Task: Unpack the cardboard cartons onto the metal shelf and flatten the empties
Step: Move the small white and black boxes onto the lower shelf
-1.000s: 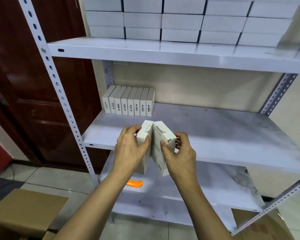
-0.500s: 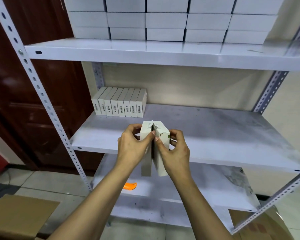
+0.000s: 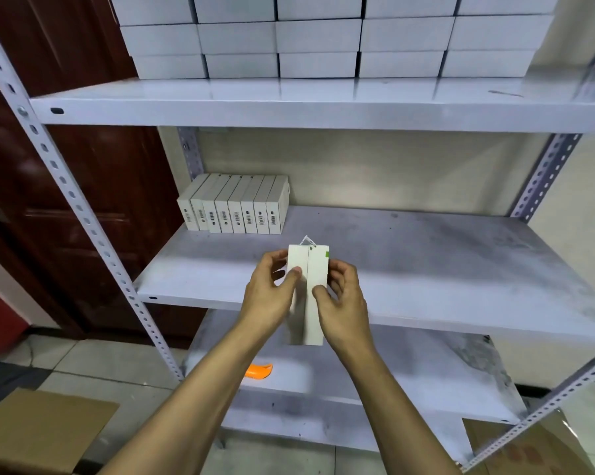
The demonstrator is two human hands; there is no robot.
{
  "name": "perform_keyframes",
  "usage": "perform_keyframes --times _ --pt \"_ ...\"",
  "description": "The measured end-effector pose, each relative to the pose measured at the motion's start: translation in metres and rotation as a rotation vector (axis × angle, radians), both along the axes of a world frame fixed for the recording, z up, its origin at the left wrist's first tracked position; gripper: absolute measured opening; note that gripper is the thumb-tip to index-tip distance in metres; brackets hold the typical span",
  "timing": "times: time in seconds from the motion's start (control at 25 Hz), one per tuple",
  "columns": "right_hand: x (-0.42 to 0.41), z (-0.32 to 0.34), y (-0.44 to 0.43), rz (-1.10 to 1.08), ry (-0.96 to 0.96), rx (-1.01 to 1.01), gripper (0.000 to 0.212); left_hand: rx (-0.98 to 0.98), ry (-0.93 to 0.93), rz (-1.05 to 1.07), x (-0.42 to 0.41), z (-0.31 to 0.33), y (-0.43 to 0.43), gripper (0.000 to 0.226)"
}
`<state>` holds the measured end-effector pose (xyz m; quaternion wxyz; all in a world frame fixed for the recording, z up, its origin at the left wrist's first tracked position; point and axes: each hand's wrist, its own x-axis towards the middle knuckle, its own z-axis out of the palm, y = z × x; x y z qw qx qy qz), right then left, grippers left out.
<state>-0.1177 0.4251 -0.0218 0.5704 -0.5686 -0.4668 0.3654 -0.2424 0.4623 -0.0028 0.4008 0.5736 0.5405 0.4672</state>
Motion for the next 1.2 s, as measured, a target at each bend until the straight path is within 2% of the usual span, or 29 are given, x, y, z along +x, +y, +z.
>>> perform_keyframes --times 0.12,0.2,0.44,0.72,1.0,1.2 --pt "0.003 -0.006 0.006 0.019 -0.012 -0.022 0.051 0.005 0.08 -0.04 0.0 -0.006 0.002 0.052" --pt "0.005 -0.008 0.01 0.014 -0.022 -0.047 0.054 -0.02 0.062 -0.046 -0.001 -0.009 0.003 0.055" --pt "0.0 -0.015 0.012 0.011 0.061 -0.055 0.04 -0.085 -0.031 -0.031 -0.003 -0.018 0.009 0.036" --pt "-0.003 -0.015 0.022 0.037 0.028 -0.099 0.049 -0.09 -0.023 -0.05 -0.005 -0.016 0.015 0.046" --pt "-0.014 -0.014 0.038 -0.034 0.017 -0.035 0.03 -0.044 -0.056 -0.145 -0.024 -0.019 0.031 0.04" --pt "-0.026 -0.016 0.05 -0.04 0.059 -0.031 0.041 -0.033 0.037 -0.305 -0.043 -0.024 0.046 0.046"
